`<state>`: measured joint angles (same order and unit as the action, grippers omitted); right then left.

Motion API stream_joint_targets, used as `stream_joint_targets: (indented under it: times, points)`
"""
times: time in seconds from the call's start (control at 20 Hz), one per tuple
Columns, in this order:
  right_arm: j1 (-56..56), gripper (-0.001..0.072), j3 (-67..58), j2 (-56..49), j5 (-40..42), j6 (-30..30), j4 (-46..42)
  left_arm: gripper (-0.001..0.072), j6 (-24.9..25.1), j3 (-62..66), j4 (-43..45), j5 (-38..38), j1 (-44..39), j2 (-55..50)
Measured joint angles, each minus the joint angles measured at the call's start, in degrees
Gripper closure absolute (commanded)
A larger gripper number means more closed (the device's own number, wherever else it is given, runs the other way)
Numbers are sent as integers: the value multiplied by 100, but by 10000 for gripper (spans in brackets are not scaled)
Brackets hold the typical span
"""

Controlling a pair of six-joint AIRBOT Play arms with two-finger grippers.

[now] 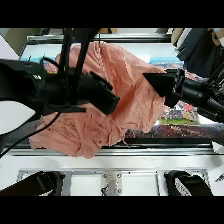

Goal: Fold the clothes and pants, and hang the long-sleeved shirts on hangers.

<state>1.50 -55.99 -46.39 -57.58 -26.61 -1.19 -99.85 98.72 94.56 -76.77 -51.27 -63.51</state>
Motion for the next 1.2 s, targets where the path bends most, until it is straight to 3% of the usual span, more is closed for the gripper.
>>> stream_joint_targets:
  times: [0.1, 0.15, 0.2, 0.25, 0.65, 1.2]
  points:
    - [0, 711, 0, 0, 74, 0, 37, 680, -50, -393, -2, -44, 0, 155]
    - [0, 711, 0, 0, 92, 0, 39, 453, -66, -579, -2, -15, 0, 243]
    - [0, 711, 0, 0, 129, 0, 50, 177, -72, -730, -11, 48, 0, 323]
    - [0, 711, 0, 2, 151, 0, 66, 148, -90, -846, -26, 118, -2, 398]
    - [0, 713, 0, 39, 258, 289, 127, 148, -151, -907, 33, 437, 361, 892]
    - [-372, 713, 0, 927, 1615, 1062, 42, 161, -177, -1082, 37, 380, 1893, 1412]
